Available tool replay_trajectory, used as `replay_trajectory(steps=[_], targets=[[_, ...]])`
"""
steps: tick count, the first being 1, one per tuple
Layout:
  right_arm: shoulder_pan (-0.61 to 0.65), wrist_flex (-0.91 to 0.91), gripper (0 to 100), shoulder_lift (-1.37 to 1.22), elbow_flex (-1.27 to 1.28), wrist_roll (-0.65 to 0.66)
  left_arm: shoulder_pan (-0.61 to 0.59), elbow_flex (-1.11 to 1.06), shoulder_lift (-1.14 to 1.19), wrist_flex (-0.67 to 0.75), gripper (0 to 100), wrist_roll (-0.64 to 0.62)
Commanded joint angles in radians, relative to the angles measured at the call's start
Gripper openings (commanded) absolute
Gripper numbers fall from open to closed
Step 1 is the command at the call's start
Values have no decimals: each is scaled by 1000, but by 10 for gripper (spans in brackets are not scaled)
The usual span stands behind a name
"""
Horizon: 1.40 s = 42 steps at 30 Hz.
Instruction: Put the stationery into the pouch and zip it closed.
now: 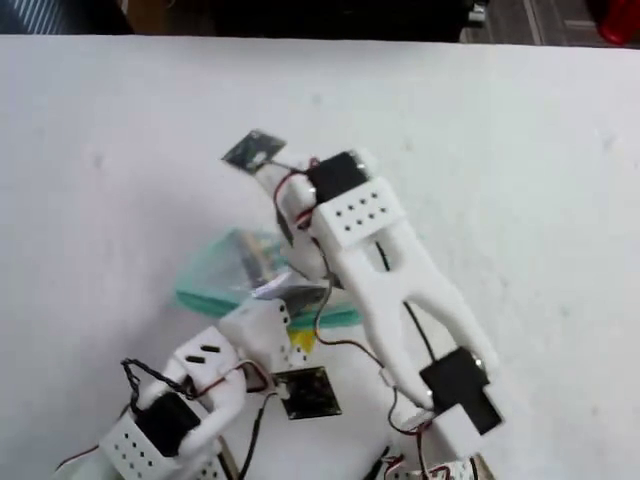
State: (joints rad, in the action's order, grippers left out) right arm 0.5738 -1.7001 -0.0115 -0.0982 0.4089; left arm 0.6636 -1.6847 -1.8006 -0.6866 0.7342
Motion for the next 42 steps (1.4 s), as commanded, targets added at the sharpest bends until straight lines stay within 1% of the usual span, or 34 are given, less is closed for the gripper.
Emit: replay_trajectory(steps=[1, 6, 8, 11, 14, 17, 19, 23, 28, 32, 34, 36, 39, 42], targets=[[-35, -27, 18, 163, -94, 2, 5, 34, -24, 29, 24, -5], [-24, -25, 18, 371, -192, 0, -15, 38, -24, 41, 24, -6], [-24, -25, 18, 435, -232, 0, -51, 37, -24, 91, 24, -18], [-25, -25, 18, 512, -261, -8, -102, 37, -24, 193, 24, -140], [-25, -18, 18, 555, -256, -77, -128, 38, -24, 293, 24, -241], [-25, -16, 18, 561, -256, -118, -128, 57, -24, 331, 24, -321], [-25, -12, 18, 567, -256, -138, -130, 98, -24, 315, 24, -379], [-25, 4, 18, 581, -264, -158, -131, 215, -24, 218, 24, -526], [-31, 71, 18, 684, -256, -157, -131, 341, -24, 120, 24, -686], [-27, 76, 18, 728, -210, -157, -131, 313, -24, 123, 24, -703], [-27, 81, 18, 728, -135, -157, -128, 272, -24, 160, 28, -703], [-25, 107, 18, 731, -46, -157, -131, 259, -24, 158, 56, -703], [-25, 153, 18, 762, 63, -158, -131, 287, -24, 74, 138, -712], [-25, 226, 18, 823, 166, -158, -131, 364, -24, -78, 173, -715]])
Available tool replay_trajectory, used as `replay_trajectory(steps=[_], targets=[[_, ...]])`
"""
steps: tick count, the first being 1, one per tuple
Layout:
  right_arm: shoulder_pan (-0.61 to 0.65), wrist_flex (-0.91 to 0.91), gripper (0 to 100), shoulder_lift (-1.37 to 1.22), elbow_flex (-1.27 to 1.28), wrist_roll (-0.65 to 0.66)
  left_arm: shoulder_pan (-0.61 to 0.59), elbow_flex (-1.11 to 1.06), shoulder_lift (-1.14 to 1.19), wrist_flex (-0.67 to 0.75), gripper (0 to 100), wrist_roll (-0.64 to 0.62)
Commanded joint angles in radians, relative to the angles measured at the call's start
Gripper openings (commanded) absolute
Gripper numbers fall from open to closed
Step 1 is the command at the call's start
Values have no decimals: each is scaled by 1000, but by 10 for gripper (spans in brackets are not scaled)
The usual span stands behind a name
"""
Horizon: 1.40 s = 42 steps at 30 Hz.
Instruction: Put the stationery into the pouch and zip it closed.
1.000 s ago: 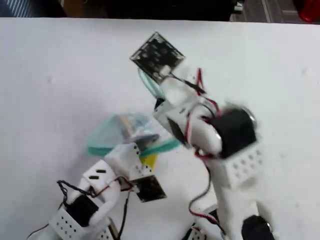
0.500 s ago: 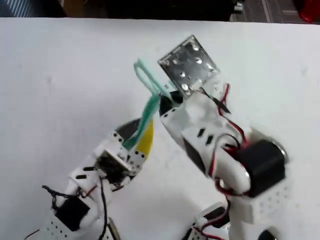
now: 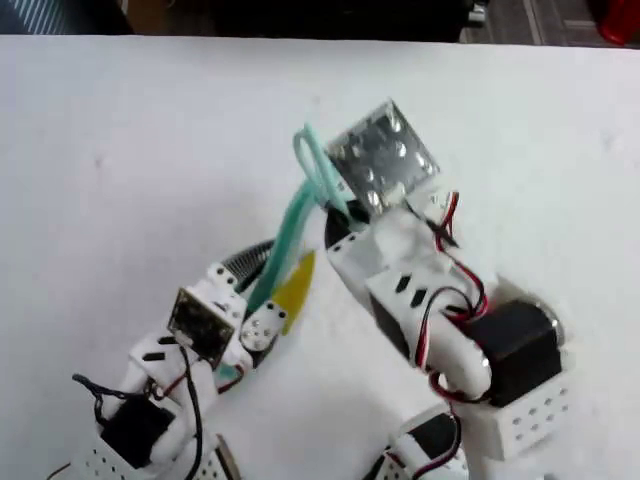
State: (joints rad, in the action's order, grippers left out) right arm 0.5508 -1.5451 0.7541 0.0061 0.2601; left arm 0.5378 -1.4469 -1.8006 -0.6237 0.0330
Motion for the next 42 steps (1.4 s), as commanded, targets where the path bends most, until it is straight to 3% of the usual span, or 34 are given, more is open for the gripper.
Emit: replay_trajectory(steps=[1, 5, 9, 23, 26, 29, 33, 39, 42], targets=[[-1, 91, 18, 79, 89, -9, -5, 153, -24, -187, 179, -31], [76, 125, 18, 151, 164, -8, -5, 255, -24, -319, 202, -80], [180, 120, 18, 194, 172, 2, -5, 308, -24, -353, 204, -74], [182, 110, 18, 291, 40, 37, -5, 325, -24, -347, 200, -72], [182, 119, 18, 295, 14, 35, -2, 325, -24, -347, 130, -64], [182, 148, 18, 291, 17, 35, 2, 321, -24, -347, 33, 31], [180, 174, 18, 289, 18, 35, 2, 316, -24, -354, 23, 69], [82, 275, 18, 245, 61, 29, 2, 316, -24, -354, 23, 75], [-21, 325, 18, 197, 68, -49, 2, 318, -24, -365, 23, 77]])
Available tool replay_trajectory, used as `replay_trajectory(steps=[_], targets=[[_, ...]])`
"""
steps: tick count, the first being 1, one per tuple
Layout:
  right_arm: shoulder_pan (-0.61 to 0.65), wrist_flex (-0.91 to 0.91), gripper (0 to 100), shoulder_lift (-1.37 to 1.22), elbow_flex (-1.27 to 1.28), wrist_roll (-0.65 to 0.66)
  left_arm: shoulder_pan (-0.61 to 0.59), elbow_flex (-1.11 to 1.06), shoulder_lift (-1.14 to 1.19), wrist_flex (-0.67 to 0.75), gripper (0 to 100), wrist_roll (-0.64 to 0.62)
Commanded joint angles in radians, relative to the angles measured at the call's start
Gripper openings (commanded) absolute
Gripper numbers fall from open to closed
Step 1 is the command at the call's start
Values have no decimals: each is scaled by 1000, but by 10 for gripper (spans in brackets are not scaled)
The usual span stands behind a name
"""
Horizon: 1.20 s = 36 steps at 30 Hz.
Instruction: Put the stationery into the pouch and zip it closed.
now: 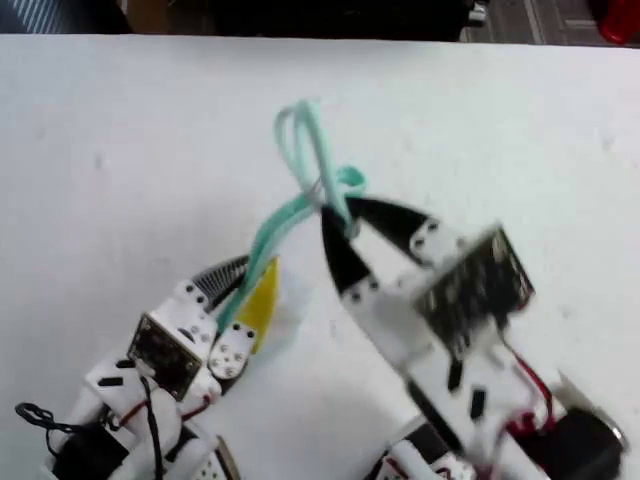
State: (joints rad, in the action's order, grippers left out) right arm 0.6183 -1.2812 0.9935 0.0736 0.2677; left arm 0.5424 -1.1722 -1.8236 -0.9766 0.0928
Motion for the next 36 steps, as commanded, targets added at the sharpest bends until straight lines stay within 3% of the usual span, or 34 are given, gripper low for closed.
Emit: replay_trajectory(steps=[1, 6, 12, 15, 20, 28, 36], targets=[[-119, 77, 18, -56, 0, -84, -4, 46, -1, -18, 23, 18], [-251, 148, 18, -114, 3, -163, -7, 41, -1, -20, 23, 114], [-338, 159, 18, -154, 3, -163, -1, 60, -1, -86, 23, 123], [-375, 180, 18, -159, 21, -161, 8, 137, -1, -189, 23, 187], [-404, 189, 18, -151, 69, -157, 128, 242, -1, -362, 23, 259], [-414, 182, 18, -151, 192, -158, 150, 238, -1, -376, 23, 315], [-545, 220, 18, -151, 245, -160, 150, 238, -1, -376, 23, 311]])
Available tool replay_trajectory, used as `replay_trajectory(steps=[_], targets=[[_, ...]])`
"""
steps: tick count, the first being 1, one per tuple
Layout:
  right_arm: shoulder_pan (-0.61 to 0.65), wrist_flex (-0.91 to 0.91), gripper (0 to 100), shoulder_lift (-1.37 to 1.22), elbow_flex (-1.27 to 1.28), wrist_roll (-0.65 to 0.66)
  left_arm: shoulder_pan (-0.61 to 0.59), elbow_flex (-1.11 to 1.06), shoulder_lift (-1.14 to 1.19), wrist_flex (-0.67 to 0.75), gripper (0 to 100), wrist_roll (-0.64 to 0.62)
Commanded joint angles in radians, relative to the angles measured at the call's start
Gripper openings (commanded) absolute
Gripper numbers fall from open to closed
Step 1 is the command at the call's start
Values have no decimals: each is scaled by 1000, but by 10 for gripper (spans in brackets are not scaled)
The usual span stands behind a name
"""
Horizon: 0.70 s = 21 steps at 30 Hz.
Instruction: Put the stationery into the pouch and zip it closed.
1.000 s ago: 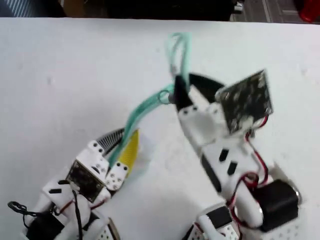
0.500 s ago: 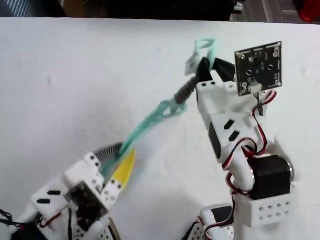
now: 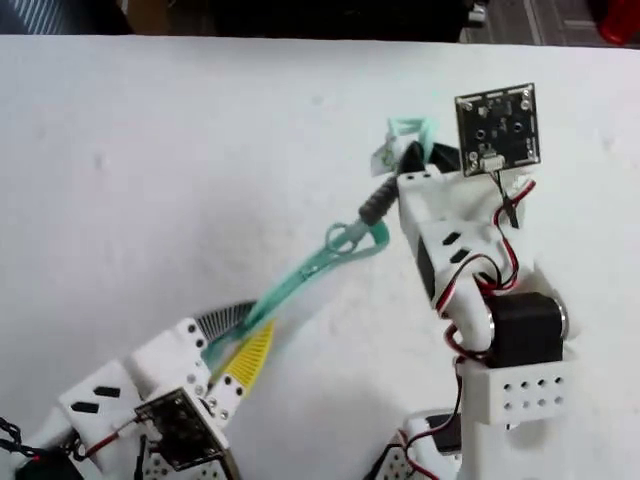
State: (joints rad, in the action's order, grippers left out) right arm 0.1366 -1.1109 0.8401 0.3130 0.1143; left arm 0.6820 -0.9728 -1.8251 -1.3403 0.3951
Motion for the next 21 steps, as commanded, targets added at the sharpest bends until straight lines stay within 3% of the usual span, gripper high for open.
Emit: replay_trajectory(steps=[1, 12, 21], targets=[[-74, 59, 18, 2, 20, -5, 10, 38, 1, -11, 23, 9], [-229, 104, 18, -7, 58, -2, -53, 38, 1, -5, 23, 6], [-269, 90, 17, 8, 133, 15, -56, 38, 1, 2, 23, 5]])
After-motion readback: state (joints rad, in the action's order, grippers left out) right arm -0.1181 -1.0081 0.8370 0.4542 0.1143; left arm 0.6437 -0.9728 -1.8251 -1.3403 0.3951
